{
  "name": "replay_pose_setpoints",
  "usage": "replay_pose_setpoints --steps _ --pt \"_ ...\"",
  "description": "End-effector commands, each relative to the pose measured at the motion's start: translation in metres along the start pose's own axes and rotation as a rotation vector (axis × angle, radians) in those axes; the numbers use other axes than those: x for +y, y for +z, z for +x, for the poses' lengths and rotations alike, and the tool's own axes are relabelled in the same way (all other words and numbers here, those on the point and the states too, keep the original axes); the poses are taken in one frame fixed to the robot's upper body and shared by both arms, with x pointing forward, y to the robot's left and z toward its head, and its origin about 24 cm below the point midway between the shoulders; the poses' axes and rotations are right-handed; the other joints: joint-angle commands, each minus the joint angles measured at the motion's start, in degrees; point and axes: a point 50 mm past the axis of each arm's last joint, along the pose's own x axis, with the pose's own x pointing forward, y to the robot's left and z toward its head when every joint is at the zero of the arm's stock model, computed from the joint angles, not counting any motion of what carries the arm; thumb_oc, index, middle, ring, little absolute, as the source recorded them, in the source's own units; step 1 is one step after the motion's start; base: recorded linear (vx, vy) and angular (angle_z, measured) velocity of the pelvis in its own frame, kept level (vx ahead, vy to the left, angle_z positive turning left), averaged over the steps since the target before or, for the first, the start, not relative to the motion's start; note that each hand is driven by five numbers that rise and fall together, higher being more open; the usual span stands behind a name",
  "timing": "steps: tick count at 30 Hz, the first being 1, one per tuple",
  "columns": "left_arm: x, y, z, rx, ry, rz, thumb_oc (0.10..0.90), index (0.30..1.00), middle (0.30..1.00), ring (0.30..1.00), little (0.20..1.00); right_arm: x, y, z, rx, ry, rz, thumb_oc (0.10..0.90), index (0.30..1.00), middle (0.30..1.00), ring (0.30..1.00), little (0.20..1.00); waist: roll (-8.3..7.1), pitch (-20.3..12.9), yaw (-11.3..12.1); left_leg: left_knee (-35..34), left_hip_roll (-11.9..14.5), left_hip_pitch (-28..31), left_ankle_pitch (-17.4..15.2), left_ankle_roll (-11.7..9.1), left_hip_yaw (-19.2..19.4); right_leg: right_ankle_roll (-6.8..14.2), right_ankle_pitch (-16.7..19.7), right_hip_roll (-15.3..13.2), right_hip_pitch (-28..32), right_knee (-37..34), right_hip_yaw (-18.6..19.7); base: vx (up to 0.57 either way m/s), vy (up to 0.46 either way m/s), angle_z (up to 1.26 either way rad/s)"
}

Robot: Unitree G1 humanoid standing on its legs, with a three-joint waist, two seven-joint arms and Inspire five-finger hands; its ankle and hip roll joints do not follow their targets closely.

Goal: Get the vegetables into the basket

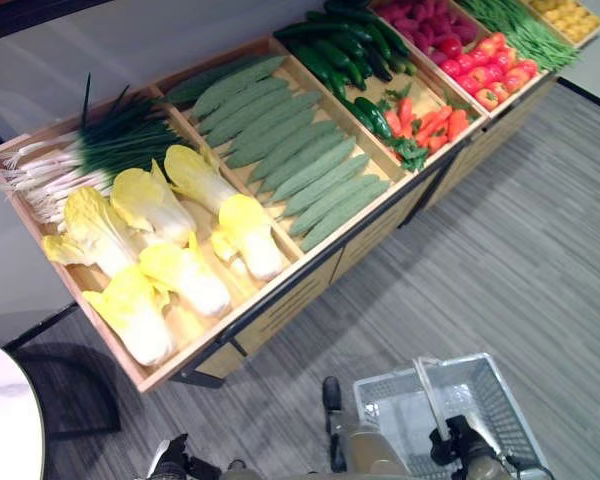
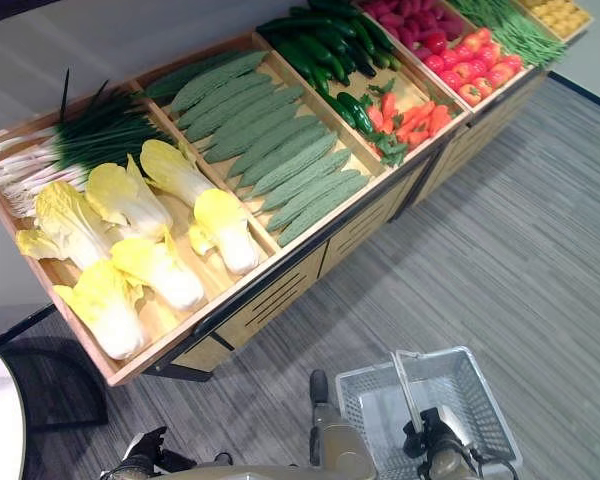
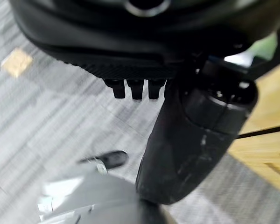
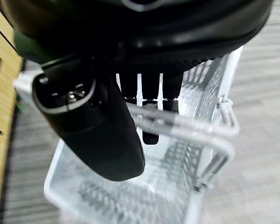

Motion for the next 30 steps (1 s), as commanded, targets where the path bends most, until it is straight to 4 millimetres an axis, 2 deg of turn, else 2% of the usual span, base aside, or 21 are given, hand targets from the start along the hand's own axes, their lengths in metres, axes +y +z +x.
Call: replay_pose_setpoints --steps 1,2,4,5,6,8,9,10,12,13,14,20,26,28,29,30 --pt "0.009 0.014 0.003 -0.033 0.027 -0.02 0.9 1.0 1.0 1.0 1.0 -0.031 -0.009 0.001 -0.036 -0.086 -0.048 0.4 0.3 0.3 0.3 0.3 -0.21 0.52 -0.65 -3.91 -0.94 -3.61 0.22 2.13 1.0 8.03 -1.31 -5.26 -3.48 3.6 3.34 0.01 -0.368 0.62" --pt "0.008 0.018 0.003 -0.044 0.03 -0.02 0.9 1.0 1.0 1.0 1.0 -0.034 -0.009 0.001 -0.039 -0.103 -0.036 0.4 0.3 0.3 0.3 0.3 0.17 0.54 -0.74 -4.52 0.0 -4.49 2.01 1.75 0.6 7.49 -2.05 -5.02 -3.24 3.81 2.36 0.0 -0.325 0.79" --pt "0.002 0.026 0.003 -0.075 0.015 0.007 0.9 1.0 1.0 1.0 1.0 -0.044 -0.012 0.002 -0.024 -0.134 -0.019 0.4 0.3 0.3 0.3 0.3 0.71 0.82 -1.0 -4.27 0.84 -6.46 3.51 1.66 2.89 6.95 -3.13 -5.81 -2.53 3.88 0.18 -0.02 -0.244 0.81" --pt "-0.001 0.03 0.003 -0.087 0.006 0.013 0.9 1.0 1.0 1.0 1.0 -0.046 -0.014 0.001 -0.019 -0.143 -0.017 0.4 0.3 0.3 0.3 0.3 0.82 1.06 -1.19 -3.75 0.88 -7.33 3.79 1.75 5.09 6.77 -3.46 -6.35 -2.09 3.8 -0.83 -0.05 -0.274 1.05" --pt "-0.005 0.037 0.003 -0.11 0.0 0.022 0.9 1.0 1.0 1.0 1.0 -0.047 -0.021 0.0 0.003 -0.15 -0.01 0.4 0.3 0.3 0.3 0.3 1.11 1.26 -2.12 -0.91 1.02 -8.59 3.35 1.85 14.12 6.08 -4.45 -7.44 -0.74 3.65 -4.35 -0.05 -0.215 1.12" --pt "-0.005 0.037 0.003 -0.11 0.0 0.022 0.9 1.0 1.0 1.0 1.0 -0.047 -0.021 0.0 0.003 -0.15 -0.01 0.4 0.3 0.3 0.3 0.3 1.11 1.26 -2.12 -0.9 1.02 -8.6 3.35 1.85 14.11 6.08 -4.45 -7.44 -0.75 3.65 -4.35 -0.03 -0.164 1.11" --pt "-0.006 0.044 0.003 -0.136 -0.005 0.043 0.9 1.0 1.0 1.0 1.0 -0.044 -0.03 -0.002 0.041 -0.148 0.007 0.4 0.3 0.3 0.3 0.3 1.37 1.28 -2.26 0.05 -0.91 -9.98 1.7 2.31 19.42 5.98 -4.86 -7.65 1.42 2.34 -7.56 -0.04 -0.21 0.59" --pt "-0.006 0.045 0.003 -0.14 -0.001 0.052 0.9 1.0 1.0 1.0 1.0 -0.042 -0.033 -0.003 0.053 -0.146 0.014 0.4 0.3 0.3 0.3 0.3 1.45 1.12 -2.23 -0.37 -1.74 -10.3 1.39 2.54 20.27 6.15 -4.59 -7.65 1.73 1.96 -8.14 -0.04 -0.222 0.28" --pt "-0.004 0.042 0.003 -0.13 0.005 0.07 0.9 1.0 1.0 1.0 1.0 -0.038 -0.035 -0.004 0.063 -0.136 0.015 0.4 0.3 0.3 0.3 0.3 1.49 0.94 -2.03 -1.64 -3.41 -11.04 1.49 3.06 20.21 6.37 -4.33 -7.5 2.33 1.36 -8.65 0.01 -0.032 0.74" --pt "-0.004 0.042 0.003 -0.13 0.005 0.07 0.9 1.0 1.0 1.0 1.0 -0.038 -0.035 -0.004 0.063 -0.136 0.015 0.4 0.3 0.3 0.3 0.3 1.47 0.94 -2.04 -1.72 -3.45 -10.99 1.52 3.08 20.21 6.39 -4.34 -7.53 2.35 1.35 -8.66 0.01 0.022 0.61" --pt "-0.002 0.04 0.004 -0.121 0.014 0.069 0.9 1.0 1.0 1.0 1.0 -0.037 -0.033 -0.003 0.059 -0.134 0.013 0.4 0.3 0.3 0.3 0.3 1.25 1.34 -1.46 -2.77 -4.74 -11.68 1.59 3.72 18.12 6.49 -4.14 -7.29 2.06 1.83 -8.37 0.02 0.037 0.08" --pt "-0.001 0.034 0.003 -0.107 0.004 0.093 0.9 1.0 1.0 1.0 1.0 -0.028 -0.032 -0.004 0.064 -0.109 0.028 0.4 0.3 0.3 0.3 0.3 1.0 1.6 -1.13 -6.01 -5.64 -9.89 1.89 4.83 17.84 7.14 -4.0 -7.66 2.37 2.95 -7.18 0.03 0.11 -0.21" --pt "0.004 0.029 0.004 -0.095 0.009 0.07 0.9 1.0 1.0 1.0 1.0 -0.016 -0.031 -0.005 0.075 -0.069 0.031 0.4 0.3 0.3 0.3 0.3 -0.28 1.9 -0.55 -7.74 -7.68 -8.56 0.87 6.78 17.37 9.1 -2.94 -9.6 2.09 5.14 -5.72 0.02 0.184 0.02" --pt "0.013 0.03 0.005 -0.095 0.039 0.052 0.9 1.0 1.0 1.0 1.0 -0.014 -0.026 -0.004 0.067 -0.059 0.036 0.4 0.3 0.3 0.3 0.3 -0.36 2.8 -0.24 -8.13 -8.25 -7.81 0.64 7.83 16.89 10.92 -1.99 -10.57 -0.48 12.76 -3.64 0.01 0.202 0.07" --pt "0.019 0.031 0.005 -0.1 0.053 0.057 0.9 1.0 1.0 1.0 1.0 -0.013 -0.026 -0.004 0.067 -0.06 0.044 0.4 0.3 0.3 0.3 0.3 -0.48 3.0 -0.61 -8.13 -8.28 -7.67 0.66 7.76 15.23 11.46 -0.95 -9.81 -1.27 13.75 0.46 0.07 0.017 0.21" --pt "0.024 0.032 0.006 -0.105 0.065 0.063 0.9 1.0 1.0 1.0 1.0 -0.013 -0.026 -0.004 0.074 -0.06 0.05 0.4 0.3 0.3 0.3 0.3 -0.71 2.52 -0.51 -8.13 -8.0 -7.55 0.57 7.31 14.49 11.38 -0.81 -10.35 -0.36 10.44 1.79 0.13 -0.143 0.6"
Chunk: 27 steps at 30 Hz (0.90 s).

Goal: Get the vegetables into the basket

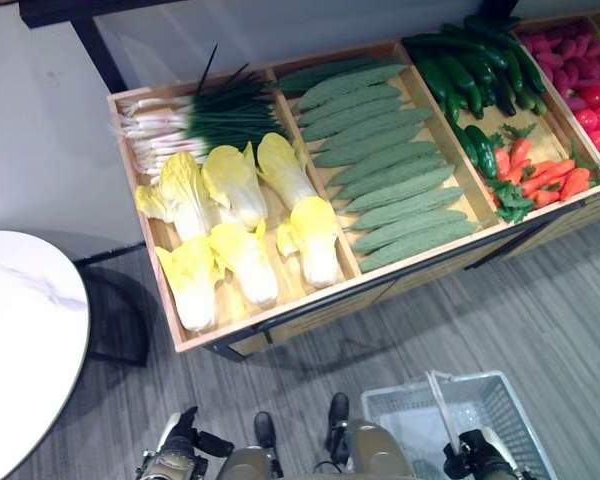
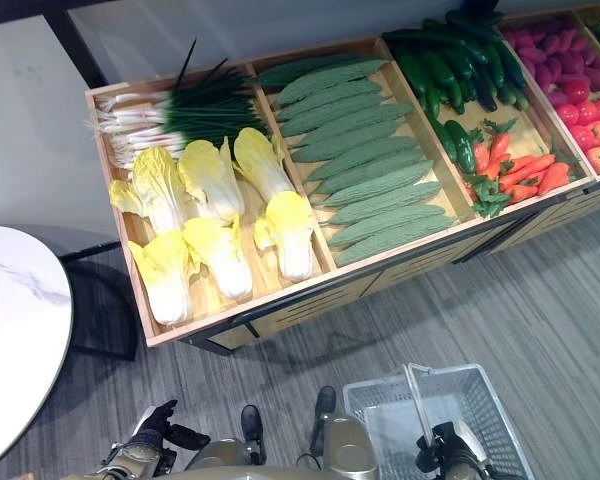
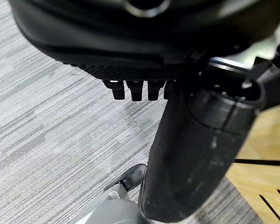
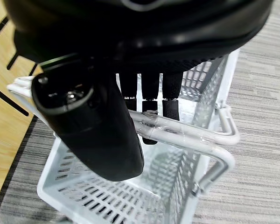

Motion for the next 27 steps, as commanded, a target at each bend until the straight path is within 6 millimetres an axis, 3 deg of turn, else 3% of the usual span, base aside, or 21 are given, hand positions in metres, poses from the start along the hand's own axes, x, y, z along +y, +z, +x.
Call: replay_pose_setpoints --steps 1,3,5,7,10,15,17,18,21,23,26,27 --pt "0.023 -0.009 0.001 0.012 0.073 0.019 0.9 1.0 1.0 1.0 1.0 -0.01 -0.005 0.001 0.002 -0.044 0.023 0.4 0.3 0.3 0.3 0.3 -0.57 -2.92 0.24 -0.52 2.84 -1.57 0.41 -4.58 -3.81 7.32 6.81 -2.47 5.1 -18.05 10.51 0.12 -0.162 0.98" --pt "0.026 -0.008 0.001 0.011 0.085 0.005 0.9 1.0 1.0 1.0 1.0 -0.008 -0.009 -0.001 0.018 -0.043 0.031 0.4 0.3 0.3 0.3 0.3 -0.93 -3.09 -0.09 -0.52 3.16 -1.29 0.55 -5.06 -5.08 7.22 6.45 -2.24 5.45 -19.34 12.96 0.1 -0.173 0.8" --pt "0.034 -0.011 0.001 0.027 0.126 -0.033 0.9 1.0 1.0 1.0 1.0 -0.007 -0.015 -0.002 0.045 -0.043 0.054 0.4 0.3 0.3 0.3 0.3 -2.0 -3.99 0.88 -0.52 4.67 -1.35 0.95 -6.33 -4.55 6.77 6.49 -2.0 7.31 -23.53 9.99 0.06 -0.312 0.4" --pt "0.037 -0.01 0.001 0.028 0.146 -0.051 0.9 1.0 1.0 1.0 1.0 -0.006 -0.02 -0.003 0.061 -0.041 0.054 0.4 0.3 0.3 0.3 0.3 -1.76 -4.23 0.92 -0.52 5.35 -1.89 1.52 -6.96 -4.92 6.34 5.98 -1.37 8.47 -25.13 9.22 0.01 -0.227 0.12" --pt "0.048 -0.013 0.001 0.062 0.245 -0.231 0.9 1.0 1.0 1.0 1.0 -0.004 -0.034 -0.007 0.106 -0.049 0.076 0.4 0.3 0.3 0.3 0.3 -0.77 -4.89 0.56 -0.52 6.57 -3.03 2.75 -8.38 -6.01 5.5 5.81 -0.26 10.14 -27.59 6.96 -0.01 -0.188 0.05" --pt "0.065 -0.027 -0.003 0.123 0.385 -0.375 0.9 1.0 1.0 1.0 1.0 -0.004 -0.045 -0.01 0.135 -0.058 0.069 0.4 0.3 0.3 0.3 0.3 -0.15 -5.61 0.2 -0.52 6.98 -2.61 3.03 -8.93 -5.89 5.09 5.97 0.27 11.89 -29.52 6.48 0.0 -0.062 0.17" --pt "0.086 -0.045 -0.01 0.197 0.535 -0.496 0.9 1.0 1.0 1.0 1.0 -0.003 -0.05 -0.012 0.151 -0.06 0.065 0.4 0.3 0.3 0.3 0.3 0.0 -6.18 0.12 -0.52 7.09 -2.28 2.78 -9.17 -5.25 5.21 6.11 0.21 12.25 -30.2 6.51 0.0 -0.005 -0.03" --pt "0.086 -0.045 -0.01 0.197 0.535 -0.497 0.9 1.0 1.0 1.0 1.0 -0.003 -0.05 -0.012 0.15 -0.06 0.064 0.4 0.3 0.3 0.3 0.3 -0.02 -6.15 0.1 -0.52 7.09 -2.23 2.75 -9.17 -5.23 5.21 6.1 0.21 12.28 -30.2 6.53 0.01 0.004 -0.07" --pt "0.122 -0.059 -0.02 0.245 0.749 -0.615 0.9 1.0 1.0 1.0 1.0 -0.002 -0.054 -0.014 0.159 -0.06 0.056 0.4 0.3 0.3 0.3 0.3 0.22 -6.68 0.06 -0.52 7.14 -1.7 2.39 -9.46 -4.66 5.41 5.93 0.12 12.5 -30.2 6.74 0.02 0.011 -0.15" --pt "0.156 -0.069 -0.034 0.262 0.955 -0.746 0.9 1.0 1.0 1.0 1.0 -0.001 -0.061 -0.016 0.169 -0.053 0.041 0.4 0.3 0.3 0.3 0.3 0.4 -7.05 -0.12 -0.52 7.17 -0.88 2.0 -9.66 -4.17 5.57 5.9 0.0 12.97 -30.2 6.86 0.04 0.023 -0.22" --pt "0.172 -0.068 -0.04 0.222 1.029 -0.767 0.9 1.0 1.0 1.0 1.0 -0.004 -0.065 -0.017 0.183 -0.05 0.025 0.4 0.3 0.3 0.3 0.3 0.81 -7.09 -0.2 -0.52 6.99 -0.5 1.81 -9.7 -4.11 5.72 5.93 -0.17 13.16 -30.2 6.81 0.0 0.035 -0.14" --pt "0.191 -0.059 -0.044 0.152 1.097 -0.79 0.9 1.0 1.0 1.0 1.0 -0.004 -0.066 -0.017 0.182 -0.043 0.021 0.4 0.3 0.3 0.3 0.3 1.03 -7.22 -0.23 -0.52 6.92 -0.36 1.76 -9.77 -4.15 5.8 6.02 -0.25 13.24 -30.2 6.77 0.01 0.034 -0.07"
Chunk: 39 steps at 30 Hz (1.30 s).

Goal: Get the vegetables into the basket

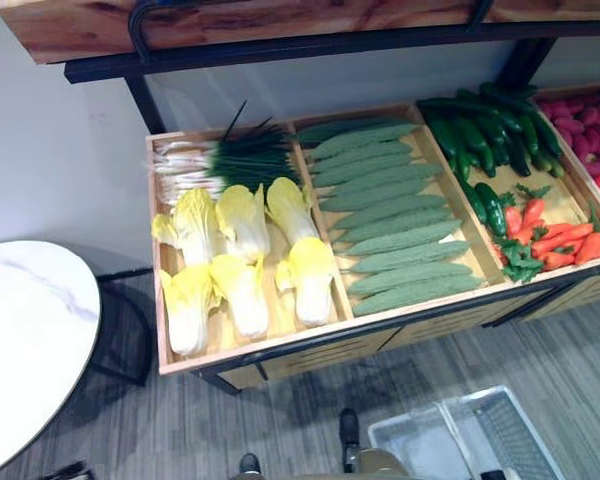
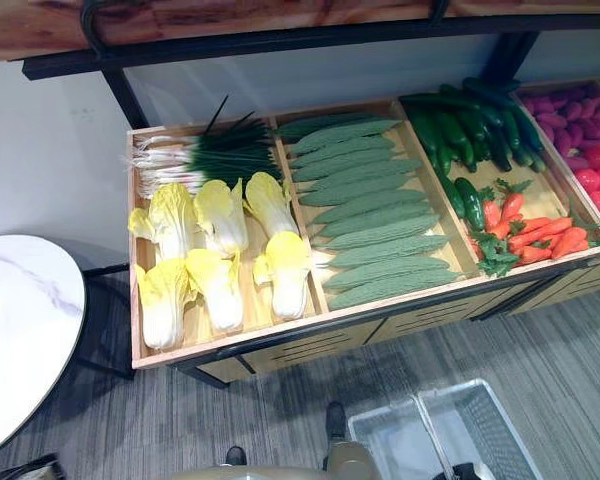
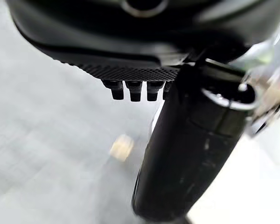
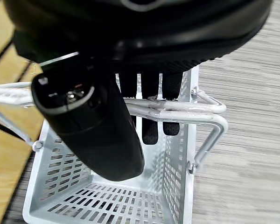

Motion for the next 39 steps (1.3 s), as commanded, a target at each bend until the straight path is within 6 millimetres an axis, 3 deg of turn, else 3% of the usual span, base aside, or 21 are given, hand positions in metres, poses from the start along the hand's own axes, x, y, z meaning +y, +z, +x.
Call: replay_pose_setpoints --steps 1,3,5,7,10,11,12,14,20,22,23,25,31,39 --pt "0.006 0.065 0.004 -0.237 0.097 -0.145 0.9 1.0 1.0 1.0 1.0 -0.017 0.007 0.004 -0.028 -0.056 -0.019 0.4 0.3 0.3 0.3 0.3 -2.38 0.06 -0.35 0.03 0.48 -2.98 1.6 -1.55 -3.41 5.08 -4.16 -3.67 3.98 0.4 0.21 0.0 0.0 0.0" --pt "0.006 0.103 -0.003 -0.411 0.107 -0.203 0.9 1.0 1.0 1.0 1.0 -0.016 0.006 0.004 -0.03 -0.059 -0.011 0.4 0.3 0.3 0.3 0.3 -2.45 0.1 -0.18 0.03 0.44 -3.1 1.62 -1.57 -3.76 5.15 -4.12 -3.75 3.97 0.4 0.06 0.0 0.006 0.05" --pt "0.005 0.149 -0.025 -0.649 0.091 -0.254 0.9 1.0 1.0 1.0 1.0 -0.015 0.005 0.003 -0.026 -0.058 -0.003 0.4 0.3 0.3 0.3 0.3 -2.59 0.15 0.05 0.03 0.3 -3.23 1.57 -1.53 -4.1 5.24 -4.14 -3.82 3.97 0.4 -0.14 -0.01 -0.005 0.04" --pt "0.007 0.177 -0.049 -0.823 0.078 -0.307 0.9 1.0 1.0 1.0 1.0 -0.014 0.002 0.003 -0.018 -0.059 0.01 0.4 0.3 0.3 0.3 0.3 -2.82 0.17 0.24 0.03 0.23 -3.36 1.5 -1.47 -4.45 5.28 -4.21 -3.88 3.99 0.4 -0.35 0.0 -0.017 0.11" --pt "0.0 0.199 -0.082 -0.966 0.017 -0.373 0.9 1.0 1.0 1.0 1.0 -0.015 0.0 0.003 -0.005 -0.059 0.011 0.4 0.3 0.3 0.3 0.3 -3.12 0.29 0.32 0.03 0.19 -3.61 1.4 -1.36 -4.83 5.29 -4.31 -4.02 4.1 0.4 -0.62 0.0 -0.016 0.09" --pt "-0.007 0.209 -0.101 -1.054 -0.045 -0.372 0.9 1.0 1.0 1.0 1.0 -0.016 0.0 0.003 -0.007 -0.056 0.006 0.4 0.3 0.3 0.3 0.3 -3.24 0.4 0.17 0.03 0.17 -3.75 1.37 -1.28 -4.91 5.19 -4.27 -4.06 4.05 0.4 -0.65 -0.01 -0.012 0.06" --pt "-0.007 0.209 -0.101 -1.054 -0.045 -0.372 0.9 1.0 1.0 1.0 1.0 -0.016 0.0 0.003 -0.007 -0.056 0.006 0.4 0.3 0.3 0.3 0.3 -3.24 0.4 0.18 0.03 0.17 -3.75 1.37 -1.28 -4.91 5.19 -4.26 -4.06 4.05 0.4 -0.65 0.0 0.0 0.0" --pt "-0.013 0.228 -0.141 -1.215 -0.147 -0.438 0.9 1.0 1.0 1.0 1.0 -0.019 0.006 0.004 -0.021 -0.06 -0.013 0.4 0.3 0.3 0.3 0.3 -3.28 0.49 -0.06 0.03 0.17 -3.81 1.32 -1.26 -4.78 5.11 -4.24 -4.08 3.95 0.4 -0.49 0.0 0.0 0.0" --pt "-0.031 0.228 -0.202 -1.369 -0.459 -0.516 0.9 1.0 1.0 1.0 1.0 -0.022 0.021 0.006 -0.08 -0.061 -0.024 0.4 0.3 0.3 0.3 0.3 -3.21 0.67 -0.68 0.03 0.24 -3.57 1.25 -1.03 -4.45 4.94 -4.03 -4.02 3.92 0.4 0.14 0.0 0.0 0.0" --pt "-0.033 0.226 -0.204 -1.372 -0.487 -0.514 0.9 1.0 1.0 1.0 1.0 -0.023 0.021 0.007 -0.081 -0.062 -0.023 0.4 0.3 0.3 0.3 0.3 -3.15 0.68 -0.61 0.03 0.23 -3.53 1.21 -1.0 -4.36 4.94 -4.0 -4.01 3.89 0.4 0.25 0.0 0.001 -0.02" --pt "-0.034 0.223 -0.223 -1.448 -0.593 -0.503 0.9 1.0 1.0 1.0 1.0 -0.021 0.024 0.007 -0.09 -0.056 -0.021 0.4 0.3 0.3 0.3 0.3 -3.0 0.82 -0.73 0.03 0.12 -3.56 1.15 -0.9 -4.34 4.94 -3.94 -4.03 3.75 0.4 0.38 0.0 0.008 -0.04" --pt "-0.037 0.218 -0.237 -1.469 -0.677 -0.512 0.9 1.0 1.0 1.0 1.0 -0.019 0.026 0.006 -0.099 -0.049 -0.02 0.4 0.3 0.3 0.3 0.3 -3.01 0.92 -0.96 0.03 0.1 -3.58 1.12 -0.8 -4.28 4.95 -3.92 -4.05 3.65 0.4 0.46 -0.01 0.005 -0.04" --pt "-0.043 0.201 -0.253 -1.472 -0.837 -0.477 0.9 1.0 1.0 1.0 1.0 -0.014 0.027 0.006 -0.098 -0.037 -0.013 0.4 0.3 0.3 0.3 0.3 -2.94 1.08 -0.82 0.03 0.04 -3.71 1.17 -0.59 -4.32 4.85 -3.84 -3.95 3.47 0.4 0.59 0.0 0.0 -0.02" --pt "-0.056 0.179 -0.255 -1.414 -0.986 -0.364 0.9 1.0 1.0 1.0 1.0 -0.014 0.029 0.006 -0.101 -0.043 0.006 0.4 0.3 0.3 0.3 0.3 -2.75 1.41 -0.51 0.03 -0.11 -4.02 1.38 -0.47 -4.68 4.82 -3.8 -3.87 3.29 0.4 0.42 0.0 0.0 0.0"
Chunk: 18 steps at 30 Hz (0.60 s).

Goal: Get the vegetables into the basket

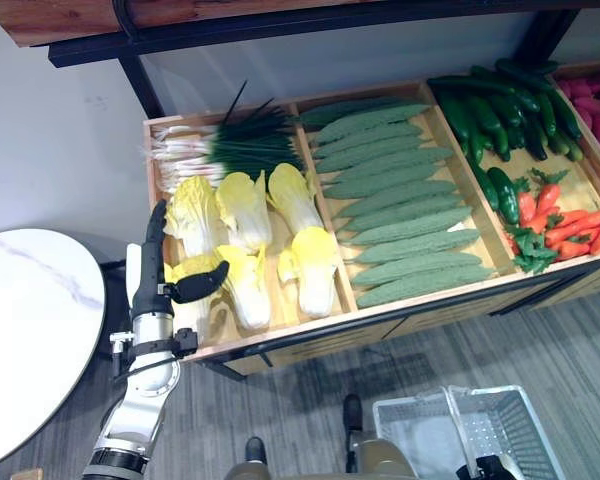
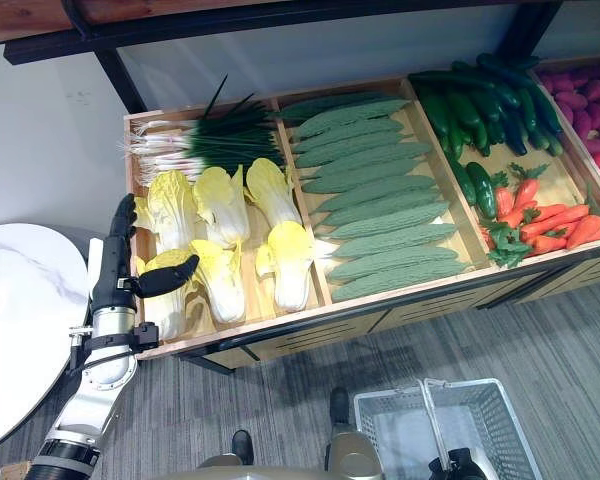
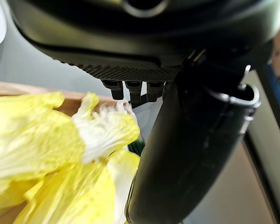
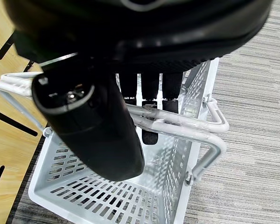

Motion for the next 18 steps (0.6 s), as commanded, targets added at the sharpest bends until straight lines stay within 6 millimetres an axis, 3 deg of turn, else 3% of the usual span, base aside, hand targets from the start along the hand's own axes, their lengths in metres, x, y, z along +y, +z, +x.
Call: replay_pose_setpoints --steps 1,11,18 --pt "0.007 0.037 0.017 -0.208 -0.019 -0.04 0.9 1.0 1.0 1.0 1.0 -0.008 0.0 0.002 -0.002 -0.031 -0.028 0.4 0.3 0.3 0.3 0.3 -2.84 -1.89 -0.46 0.05 -0.12 -3.5 0.91 -0.48 -3.64 4.79 -4.09 -3.82 3.21 0.41 0.72 0.0 0.0 0.0" --pt "-0.011 0.02 0.004 -0.111 -0.179 -0.025 0.9 1.0 1.0 1.0 1.0 -0.006 0.004 0.002 -0.006 -0.03 -0.016 0.4 0.3 0.3 0.3 0.3 -2.61 -1.67 -0.3 0.05 -0.12 -3.51 1.05 -0.31 -3.7 4.64 -4.19 -3.69 3.28 0.41 0.78 0.0 0.0 0.0" --pt "-0.012 0.008 0.001 -0.055 -0.192 0.024 0.9 1.0 1.0 1.0 1.0 -0.005 0.005 0.002 -0.009 -0.03 -0.014 0.4 0.3 0.3 0.3 0.3 -2.54 -1.64 -0.43 0.05 -0.06 -3.53 1.04 -0.31 -3.51 4.6 -4.15 -3.59 3.16 0.41 0.96 0.0 0.0 0.0"
